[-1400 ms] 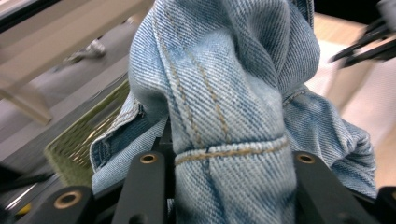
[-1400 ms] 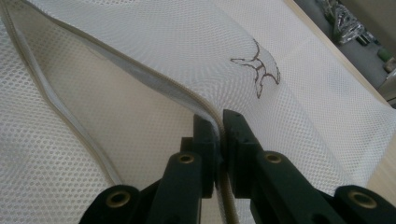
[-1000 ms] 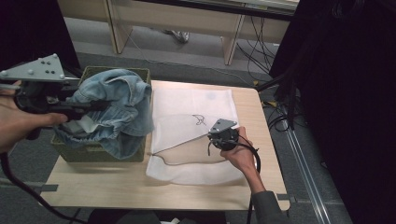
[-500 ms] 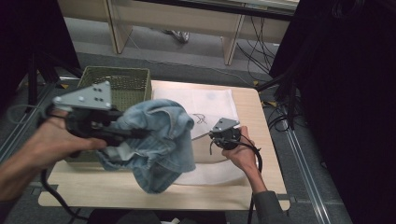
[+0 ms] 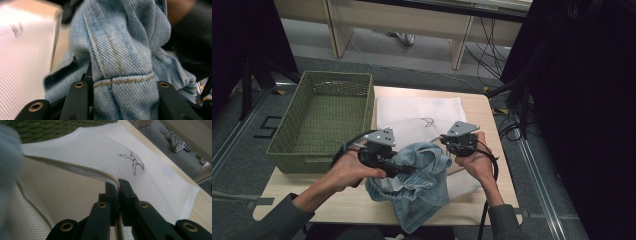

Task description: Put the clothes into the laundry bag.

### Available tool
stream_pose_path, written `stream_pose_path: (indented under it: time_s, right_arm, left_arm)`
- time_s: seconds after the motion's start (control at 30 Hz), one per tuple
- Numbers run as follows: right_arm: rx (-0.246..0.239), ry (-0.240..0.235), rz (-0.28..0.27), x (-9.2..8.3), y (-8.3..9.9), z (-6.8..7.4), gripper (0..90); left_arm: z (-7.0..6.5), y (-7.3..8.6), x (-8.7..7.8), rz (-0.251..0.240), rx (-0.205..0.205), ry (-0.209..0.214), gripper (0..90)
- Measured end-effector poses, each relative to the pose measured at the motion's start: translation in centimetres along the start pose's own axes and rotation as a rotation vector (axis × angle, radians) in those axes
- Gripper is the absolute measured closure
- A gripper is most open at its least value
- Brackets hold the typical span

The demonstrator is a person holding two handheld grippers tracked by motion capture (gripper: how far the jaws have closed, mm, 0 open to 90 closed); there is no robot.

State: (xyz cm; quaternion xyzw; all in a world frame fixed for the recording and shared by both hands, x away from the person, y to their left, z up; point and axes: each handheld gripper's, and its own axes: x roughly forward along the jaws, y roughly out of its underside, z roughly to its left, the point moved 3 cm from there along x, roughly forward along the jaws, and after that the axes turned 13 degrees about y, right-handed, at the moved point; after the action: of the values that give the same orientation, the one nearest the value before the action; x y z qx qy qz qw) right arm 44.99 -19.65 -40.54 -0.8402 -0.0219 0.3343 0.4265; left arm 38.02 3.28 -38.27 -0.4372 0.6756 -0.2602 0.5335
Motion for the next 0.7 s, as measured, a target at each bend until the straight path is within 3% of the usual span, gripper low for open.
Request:
stream_pose_path:
  time_s: [0.03,0.17,0.33,0.43,0.5,0.53,0.6,0.7]
  right_arm:
    - [-0.017,-0.004,-0.01,-0.1,-0.1,-0.1,87.4]
    - [-0.015,0.007,-0.015,-0.5,-0.6,0.0,87.4]
    - [-0.041,0.006,-0.024,-0.6,-1.1,0.6,87.5]
    - [-0.039,0.01,-0.03,-1.0,-1.4,0.8,87.5]
    - [-0.048,0.006,-0.038,-1.2,-1.7,0.9,87.5]
    - [-0.043,0.01,-0.038,-1.4,-1.8,1.0,87.6]
    - [-0.054,0.011,-0.046,-1.5,-2.1,1.3,87.7]
    - [-0.053,0.011,-0.048,-1.4,-2.4,1.6,87.7]
  left_arm:
    - [0.7,0.5,0.9,0.009,-0.035,-0.031,62.2]
    - [2.8,1.2,3.3,0.104,-0.042,-0.103,62.2]
    - [4.1,1.5,6.1,0.193,-0.042,-0.13,61.8]
    - [4.3,1.1,6.2,0.181,-0.052,-0.151,61.6]
    - [4.8,0.7,5.4,0.207,-0.031,-0.219,61.6]
    - [5.1,0.5,5.3,0.168,-0.057,-0.267,61.6]
    - [5.8,0.2,4.6,0.149,-0.077,-0.312,61.4]
    - [6.5,0.2,5.0,0.136,-0.06,-0.399,60.8]
